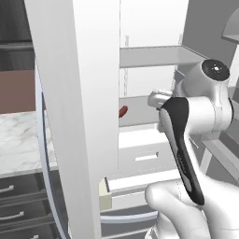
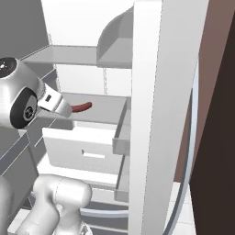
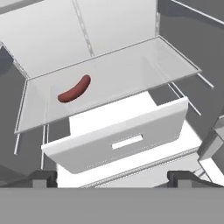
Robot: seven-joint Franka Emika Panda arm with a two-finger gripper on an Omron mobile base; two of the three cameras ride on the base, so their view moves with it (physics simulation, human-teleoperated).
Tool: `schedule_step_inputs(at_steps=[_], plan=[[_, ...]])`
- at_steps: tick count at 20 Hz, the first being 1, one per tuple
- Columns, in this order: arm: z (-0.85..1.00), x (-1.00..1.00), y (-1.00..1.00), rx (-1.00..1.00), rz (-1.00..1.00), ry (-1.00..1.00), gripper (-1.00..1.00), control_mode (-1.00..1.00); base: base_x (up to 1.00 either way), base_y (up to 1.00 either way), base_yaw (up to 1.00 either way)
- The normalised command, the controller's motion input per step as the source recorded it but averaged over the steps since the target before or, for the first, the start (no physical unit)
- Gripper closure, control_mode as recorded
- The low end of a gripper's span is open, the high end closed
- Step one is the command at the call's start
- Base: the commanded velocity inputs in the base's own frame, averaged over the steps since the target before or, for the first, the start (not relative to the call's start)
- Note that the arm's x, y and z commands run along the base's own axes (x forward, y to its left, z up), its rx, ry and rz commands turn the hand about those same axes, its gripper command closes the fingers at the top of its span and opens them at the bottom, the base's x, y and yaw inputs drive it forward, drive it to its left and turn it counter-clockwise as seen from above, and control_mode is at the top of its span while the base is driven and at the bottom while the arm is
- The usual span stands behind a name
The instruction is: Move the hot dog bun to the plate on the dining table and place the condiment next to that plate. Then navigate to the fridge and take the sausage and place it on the plate as well.
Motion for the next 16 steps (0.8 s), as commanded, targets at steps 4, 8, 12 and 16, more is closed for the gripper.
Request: schedule_step_inputs(at_steps=[4, 8, 12, 16], plan=[[-0.17, 0.52, 0.24, 0.0, -0.09, 0.0, -1.0, -1.0, 0.0, 0.0, 0.0], [-0.16, 0.4, 0.07, 0.05, -0.06, -0.02, -1.0, -1.0, 0.0, 0.0, 0.0], [-0.38, 0.36, 0.0, 0.01, -0.05, 0.0, -1.0, -1.0, 0.0, 0.0, 0.0], [-0.33, 0.18, 0.0, 0.0, -0.03, 0.04, -1.0, -1.0, 0.0, 0.0, 0.0]])
